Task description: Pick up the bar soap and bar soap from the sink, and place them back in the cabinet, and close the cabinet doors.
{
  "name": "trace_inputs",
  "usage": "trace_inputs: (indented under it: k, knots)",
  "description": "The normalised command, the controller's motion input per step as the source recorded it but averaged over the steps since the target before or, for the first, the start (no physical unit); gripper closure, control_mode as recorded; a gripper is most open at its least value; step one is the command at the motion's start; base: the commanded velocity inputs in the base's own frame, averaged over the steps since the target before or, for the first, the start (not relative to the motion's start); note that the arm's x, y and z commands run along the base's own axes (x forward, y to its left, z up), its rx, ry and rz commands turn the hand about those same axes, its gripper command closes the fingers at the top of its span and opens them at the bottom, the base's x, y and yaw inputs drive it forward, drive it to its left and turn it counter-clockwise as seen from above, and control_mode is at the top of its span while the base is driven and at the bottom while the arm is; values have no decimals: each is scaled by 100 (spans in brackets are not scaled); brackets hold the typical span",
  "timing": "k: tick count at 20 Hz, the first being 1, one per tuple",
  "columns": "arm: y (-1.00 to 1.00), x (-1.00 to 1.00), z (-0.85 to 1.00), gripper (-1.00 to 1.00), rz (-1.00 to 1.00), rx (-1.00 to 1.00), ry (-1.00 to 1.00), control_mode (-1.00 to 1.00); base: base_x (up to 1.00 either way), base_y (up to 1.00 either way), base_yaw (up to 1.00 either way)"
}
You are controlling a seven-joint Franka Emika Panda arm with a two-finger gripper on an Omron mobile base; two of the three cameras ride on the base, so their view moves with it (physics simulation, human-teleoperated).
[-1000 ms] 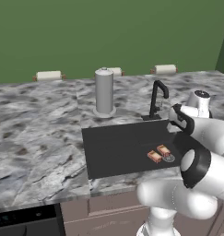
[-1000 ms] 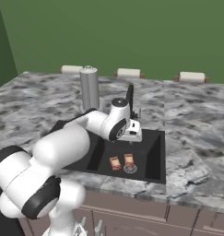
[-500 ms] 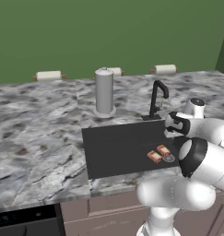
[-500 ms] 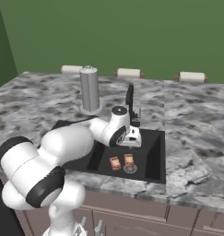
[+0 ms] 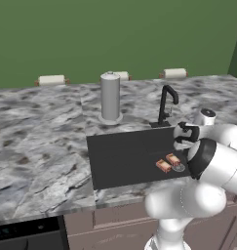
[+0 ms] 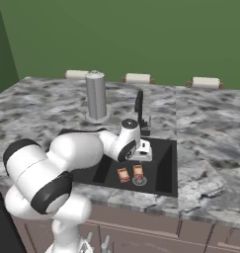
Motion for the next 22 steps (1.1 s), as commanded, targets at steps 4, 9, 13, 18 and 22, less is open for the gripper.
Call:
trace_inputs:
  k: [4, 9, 13, 18, 22]
  knots:
    - [-3, 15, -25, -100, 8, 0, 0, -100, 0, 0, 0]
    - [-1, 14, -17, -100, 8, 0, 0, -100, 0, 0, 0]
    - [-5, 10, -18, -100, 7, 0, 0, -100, 0, 0, 0]
    - [-2, 7, -18, -100, 5, 0, 0, -100, 0, 0, 0]
    - [0, 21, -25, -100, 0, 0, 0, -100, 0, 0, 0]
